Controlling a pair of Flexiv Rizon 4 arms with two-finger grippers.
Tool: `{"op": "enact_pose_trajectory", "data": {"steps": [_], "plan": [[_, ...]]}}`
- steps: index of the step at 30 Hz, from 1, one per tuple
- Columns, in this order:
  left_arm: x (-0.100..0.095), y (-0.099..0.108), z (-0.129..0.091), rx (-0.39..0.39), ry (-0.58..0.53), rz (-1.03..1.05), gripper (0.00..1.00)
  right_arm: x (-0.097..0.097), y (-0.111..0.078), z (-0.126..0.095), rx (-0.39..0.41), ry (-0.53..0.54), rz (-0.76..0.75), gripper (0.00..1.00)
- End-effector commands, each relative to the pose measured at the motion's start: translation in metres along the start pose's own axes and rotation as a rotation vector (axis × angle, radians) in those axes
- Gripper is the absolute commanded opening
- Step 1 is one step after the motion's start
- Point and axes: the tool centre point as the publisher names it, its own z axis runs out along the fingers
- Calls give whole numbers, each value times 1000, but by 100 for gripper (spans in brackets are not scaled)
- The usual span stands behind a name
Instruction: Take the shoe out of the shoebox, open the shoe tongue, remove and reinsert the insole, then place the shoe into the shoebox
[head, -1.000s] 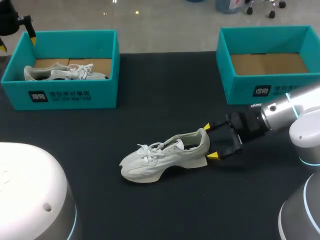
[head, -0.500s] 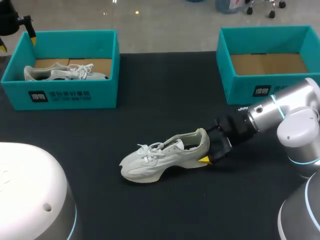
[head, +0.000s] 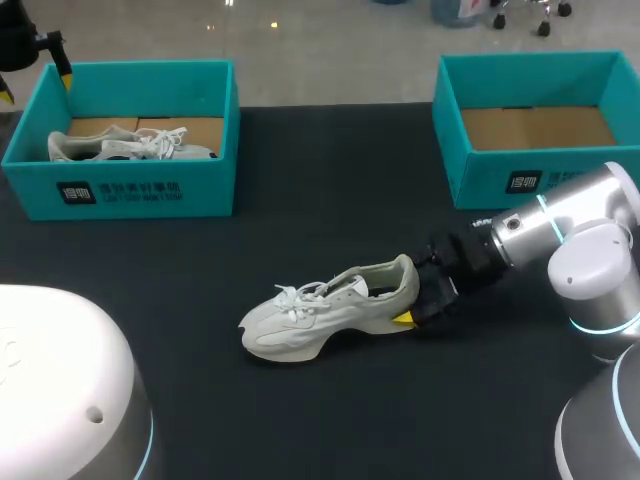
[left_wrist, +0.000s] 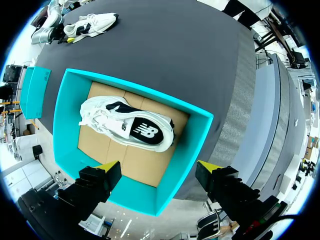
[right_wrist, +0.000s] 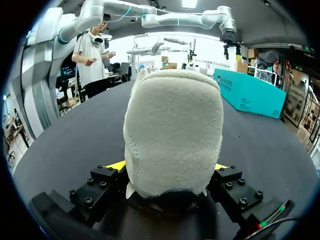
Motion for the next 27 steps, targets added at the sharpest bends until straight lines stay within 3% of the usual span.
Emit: {"op": "enact_pose_trajectory", "data": {"steps": [1, 14, 27], "plan": [[0, 0, 0, 0, 1, 2, 100, 7, -3, -3, -3, -38, 4, 0], [0, 0, 0, 0, 1, 2, 100, 18, -7, -36, -2, -164, 42, 0], [0, 0, 0, 0, 1, 2, 100, 23, -20, -32, -14, -177, 87, 0]]}}
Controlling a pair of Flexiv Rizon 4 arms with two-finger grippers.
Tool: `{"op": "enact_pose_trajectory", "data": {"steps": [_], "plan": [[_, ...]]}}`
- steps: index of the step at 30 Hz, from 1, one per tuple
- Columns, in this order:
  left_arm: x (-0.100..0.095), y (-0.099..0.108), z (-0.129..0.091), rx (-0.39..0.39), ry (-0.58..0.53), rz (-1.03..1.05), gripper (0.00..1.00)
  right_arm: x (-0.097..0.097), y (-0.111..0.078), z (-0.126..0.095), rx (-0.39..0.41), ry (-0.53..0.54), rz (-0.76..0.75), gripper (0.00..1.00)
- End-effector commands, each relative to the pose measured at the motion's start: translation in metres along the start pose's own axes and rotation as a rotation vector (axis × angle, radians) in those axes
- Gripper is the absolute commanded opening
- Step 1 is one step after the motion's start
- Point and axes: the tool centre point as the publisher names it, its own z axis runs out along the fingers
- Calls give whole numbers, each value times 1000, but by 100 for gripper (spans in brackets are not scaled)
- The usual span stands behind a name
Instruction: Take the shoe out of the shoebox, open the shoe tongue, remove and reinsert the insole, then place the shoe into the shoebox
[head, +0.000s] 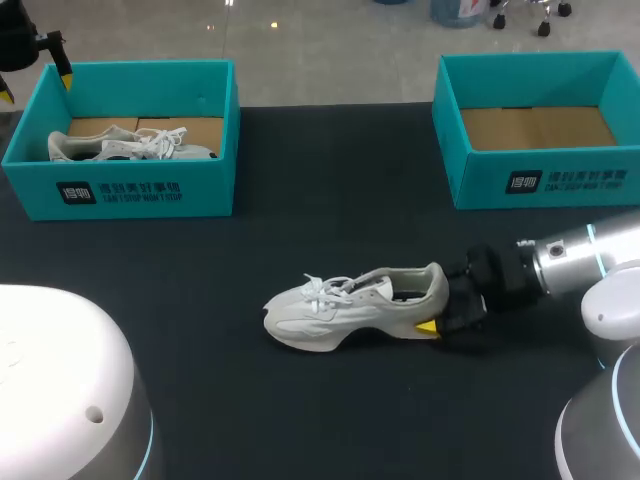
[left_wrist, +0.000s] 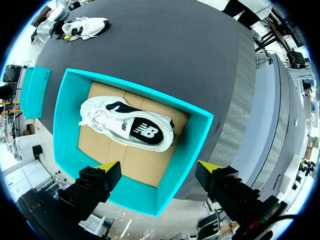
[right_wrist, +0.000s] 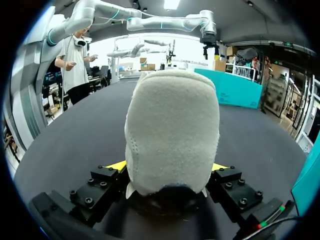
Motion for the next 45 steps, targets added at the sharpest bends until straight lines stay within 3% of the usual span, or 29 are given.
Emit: {"op": "enact_pose_trajectory", "data": {"steps": [1, 23, 25, 31, 34, 35, 36, 37, 38, 39, 40, 41, 45], "plan": [[0, 0, 0, 0, 1, 1, 100, 1, -3, 4, -6, -1, 6, 0], [0, 0, 0, 0, 1, 1, 100, 1, -3, 4, -6, -1, 6, 0], [-12, -10, -3, -20, 19, -31, 100, 1, -3, 4, -6, -1, 6, 0], [-37, -33, -18, -12, 33, -267, 100, 1, -3, 4, -6, -1, 6, 0], [-43, -46, -25, -4, 23, -472, 100, 1, -3, 4, -6, -1, 6, 0], [-46, -50, -26, -14, 80, -557, 100, 1, -3, 4, -6, -1, 6, 0], [-50, -55, -27, -16, 63, -616, 100, 1, -3, 4, -6, -1, 6, 0], [-53, -61, -28, -33, 138, -751, 100, 1, -3, 4, -6, -1, 6, 0], [-57, -66, -28, 12, 67, -776, 100, 1, -3, 4, -6, -1, 6, 0], [-57, -72, -26, 38, 148, -941, 100, 1, -3, 4, -6, -1, 6, 0], [-61, -78, -25, 6, 134, -996, 100, 1, -3, 4, -6, -1, 6, 0], [-64, -85, -24, 41, 139, -1078, 100, 1, -3, 4, -6, -1, 6, 0], [-68, -91, -23, 26, 133, -1090, 100, 1, -3, 4, -6, -1, 6, 0]]}}
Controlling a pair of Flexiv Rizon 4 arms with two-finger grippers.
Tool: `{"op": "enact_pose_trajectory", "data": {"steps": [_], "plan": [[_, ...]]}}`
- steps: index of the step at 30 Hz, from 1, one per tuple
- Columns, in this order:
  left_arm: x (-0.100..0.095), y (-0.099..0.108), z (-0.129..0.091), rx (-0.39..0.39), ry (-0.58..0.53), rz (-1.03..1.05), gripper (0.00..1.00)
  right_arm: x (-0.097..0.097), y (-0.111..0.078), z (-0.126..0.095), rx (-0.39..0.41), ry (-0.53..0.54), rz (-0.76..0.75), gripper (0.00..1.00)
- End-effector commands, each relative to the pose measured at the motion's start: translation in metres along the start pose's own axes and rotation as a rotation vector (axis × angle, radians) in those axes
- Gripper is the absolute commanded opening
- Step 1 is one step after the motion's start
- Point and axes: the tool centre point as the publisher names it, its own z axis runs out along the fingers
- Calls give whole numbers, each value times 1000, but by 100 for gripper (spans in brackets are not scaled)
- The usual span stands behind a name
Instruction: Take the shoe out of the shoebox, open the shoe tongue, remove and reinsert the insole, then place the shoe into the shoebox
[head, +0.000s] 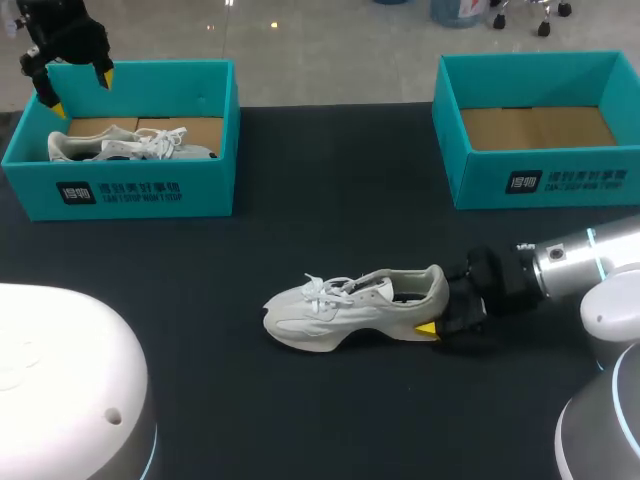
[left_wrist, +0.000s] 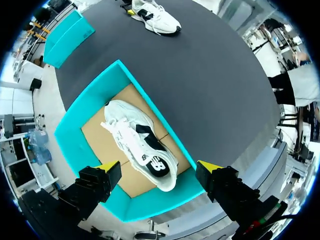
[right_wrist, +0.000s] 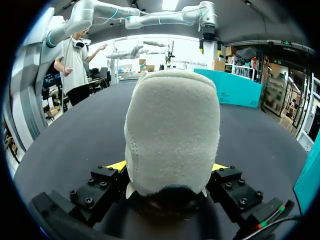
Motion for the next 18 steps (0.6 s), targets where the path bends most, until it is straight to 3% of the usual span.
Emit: {"op": "enact_pose_trajectory", "data": {"steps": [1, 13, 17, 18], "plan": [[2, -9, 0, -9, 51, -490, 100, 0, -1, 2, 2, -1, -1, 0], [2, -9, 0, -9, 51, -490, 100, 0, -1, 2, 2, -1, -1, 0], [-6, -42, -1, 37, 64, -698, 100, 0, -1, 2, 2, -1, -1, 0], [-7, -52, 0, -8, 50, -721, 100, 0, -1, 2, 2, -1, -1, 0]]}}
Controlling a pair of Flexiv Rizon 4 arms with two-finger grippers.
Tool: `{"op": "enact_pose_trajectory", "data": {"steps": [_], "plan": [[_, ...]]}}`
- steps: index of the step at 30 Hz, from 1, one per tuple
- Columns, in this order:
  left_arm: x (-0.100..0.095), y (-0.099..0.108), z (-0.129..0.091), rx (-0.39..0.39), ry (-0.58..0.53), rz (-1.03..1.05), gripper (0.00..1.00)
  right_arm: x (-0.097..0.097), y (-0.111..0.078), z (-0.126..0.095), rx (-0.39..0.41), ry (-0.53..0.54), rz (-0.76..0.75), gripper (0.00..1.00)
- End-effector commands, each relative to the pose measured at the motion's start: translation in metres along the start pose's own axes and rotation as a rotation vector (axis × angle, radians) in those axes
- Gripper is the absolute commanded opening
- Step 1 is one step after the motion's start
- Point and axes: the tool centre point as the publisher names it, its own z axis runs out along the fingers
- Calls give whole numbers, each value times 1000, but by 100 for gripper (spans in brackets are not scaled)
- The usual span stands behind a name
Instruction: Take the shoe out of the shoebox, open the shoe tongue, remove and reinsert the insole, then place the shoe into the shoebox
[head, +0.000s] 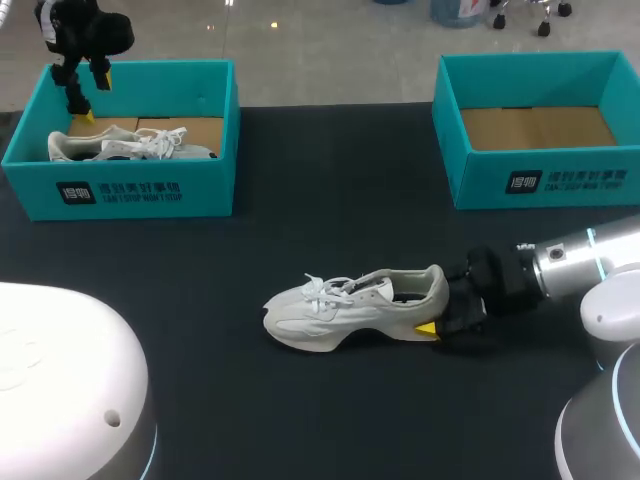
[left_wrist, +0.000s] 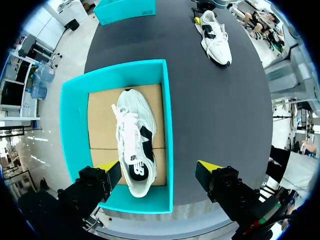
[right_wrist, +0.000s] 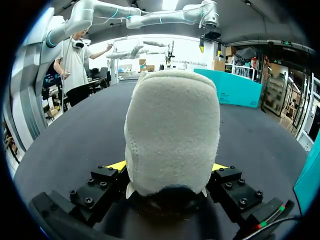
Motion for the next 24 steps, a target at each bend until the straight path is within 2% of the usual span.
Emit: {"op": "enact_pose_trajectory", "data": {"steps": [1, 4, 5, 6, 15, 16, 18, 19, 21, 22, 24], "plan": [[10, -29, 2, -23, -8, -178, 100, 0, -1, 2, 2, -1, -1, 0], [21, -41, -2, 33, -6, -260, 100, 0, -1, 2, 2, -1, -1, 0], [24, -46, -4, 11, -25, -276, 100, 0, -1, 2, 2, -1, -1, 0], [26, -49, -6, 35, -14, -304, 100, 0, -1, 2, 2, -1, -1, 0], [41, -89, -7, 31, 17, -471, 100, 0, -1, 2, 2, -1, -1, 0], [42, -96, -5, -21, 7, -523, 100, 0, -1, 2, 2, -1, -1, 0], [45, -107, -4, -28, 4, -574, 100, 0, -1, 2, 2, -1, -1, 0], [46, -113, -3, -77, -8, -614, 100, 0, -1, 2, 2, -1, -1, 0], [49, -125, -2, -51, 1, -631, 100, 0, -1, 2, 2, -1, -1, 0], [52, -133, -2, -72, -11, -643, 100, 0, -1, 2, 2, -1, -1, 0], [55, -144, -1, -58, -22, -653, 100, 0, -1, 2, 2, -1, -1, 0]]}}
